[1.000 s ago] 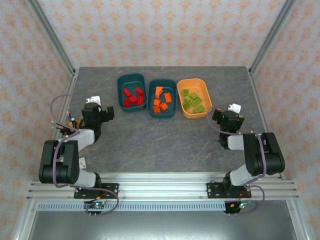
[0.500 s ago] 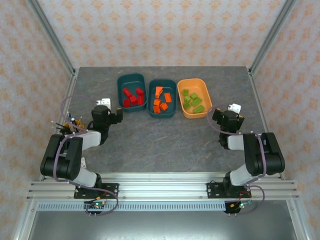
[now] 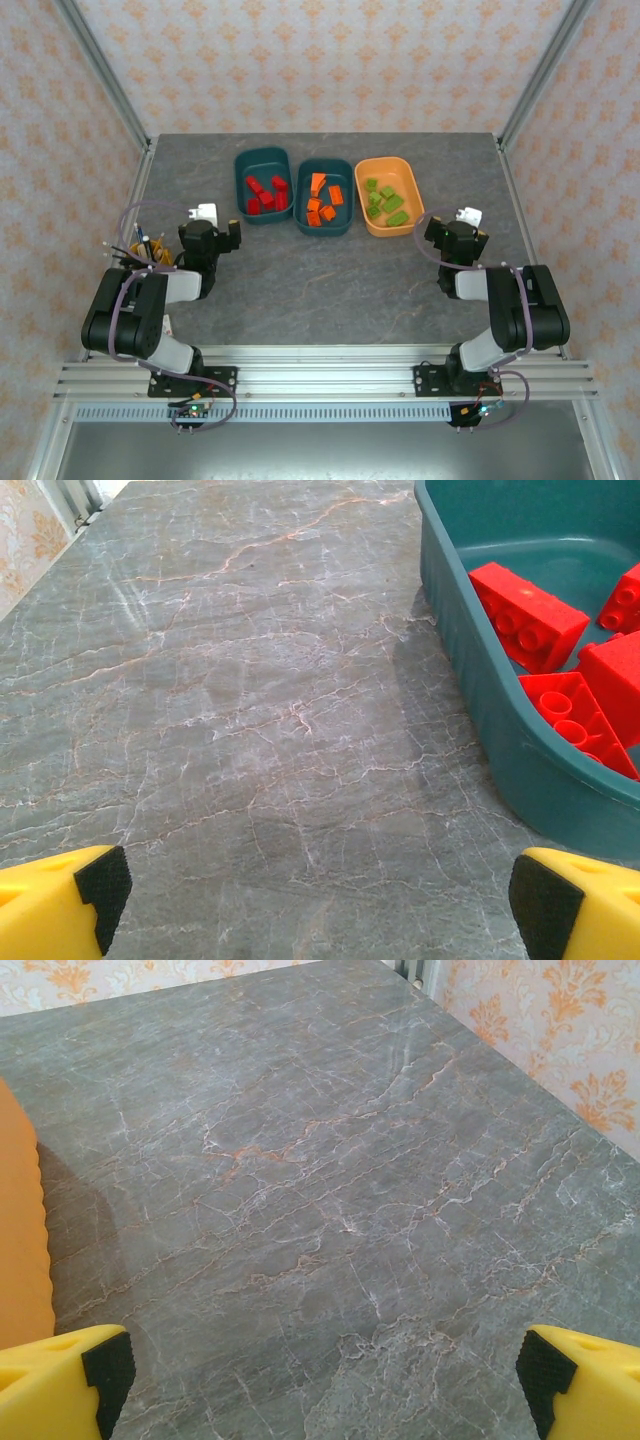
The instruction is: Sort the legos into containers by color
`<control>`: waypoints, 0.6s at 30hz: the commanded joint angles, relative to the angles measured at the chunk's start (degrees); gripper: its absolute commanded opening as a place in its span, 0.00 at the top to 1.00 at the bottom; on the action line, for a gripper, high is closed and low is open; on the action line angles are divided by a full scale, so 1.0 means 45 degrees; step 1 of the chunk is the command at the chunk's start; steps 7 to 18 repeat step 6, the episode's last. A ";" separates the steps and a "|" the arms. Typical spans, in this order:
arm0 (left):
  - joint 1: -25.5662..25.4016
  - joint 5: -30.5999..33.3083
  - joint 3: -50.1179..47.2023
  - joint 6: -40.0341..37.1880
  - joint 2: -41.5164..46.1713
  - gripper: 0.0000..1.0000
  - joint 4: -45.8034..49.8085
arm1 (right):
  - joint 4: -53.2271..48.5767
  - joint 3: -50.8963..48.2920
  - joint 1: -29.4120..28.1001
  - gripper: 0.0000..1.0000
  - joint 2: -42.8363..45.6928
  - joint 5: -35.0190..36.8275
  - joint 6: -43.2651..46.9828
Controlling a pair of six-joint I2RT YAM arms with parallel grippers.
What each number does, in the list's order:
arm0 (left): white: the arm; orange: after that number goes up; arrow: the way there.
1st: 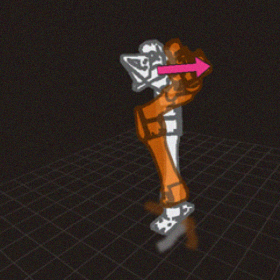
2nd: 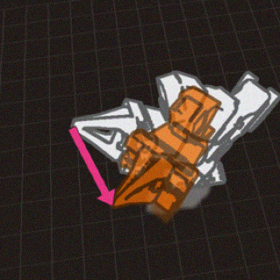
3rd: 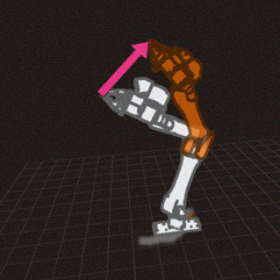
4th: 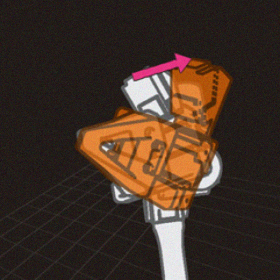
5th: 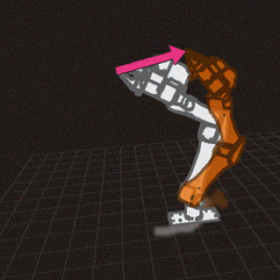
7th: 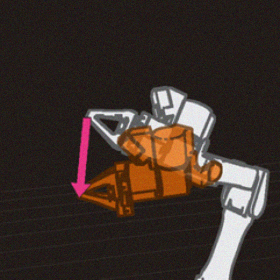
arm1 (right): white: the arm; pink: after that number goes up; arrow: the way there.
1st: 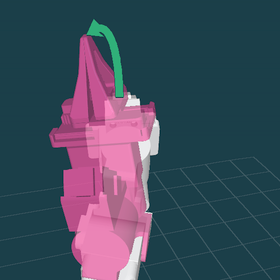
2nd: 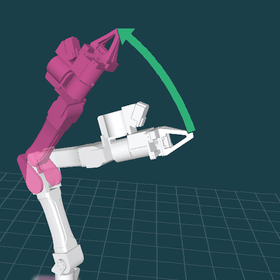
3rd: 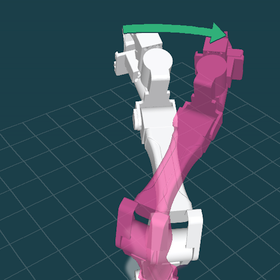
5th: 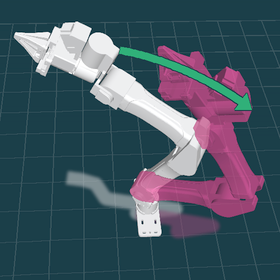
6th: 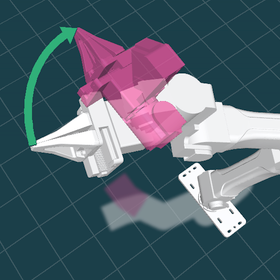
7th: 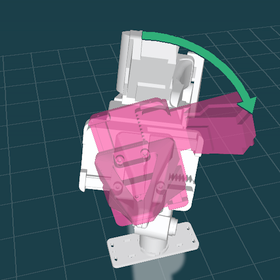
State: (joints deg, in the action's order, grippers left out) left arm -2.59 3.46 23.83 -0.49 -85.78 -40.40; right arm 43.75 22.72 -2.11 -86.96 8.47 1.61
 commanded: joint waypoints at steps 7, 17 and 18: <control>0.0068 0.0203 0.0153 -0.0048 -0.0037 0.00 -0.0477 | 0.0148 0.0268 0.0000 0.01 -0.0012 -0.0946 0.0200; 0.0068 0.0203 0.0153 -0.0048 -0.0037 0.00 -0.0477 | 0.0148 0.0268 0.0000 0.01 -0.0012 -0.0946 0.0200; 0.0068 0.0203 0.0153 -0.0048 -0.0037 0.00 -0.0477 | 0.0148 0.0268 0.0000 0.01 -0.0012 -0.0946 0.0200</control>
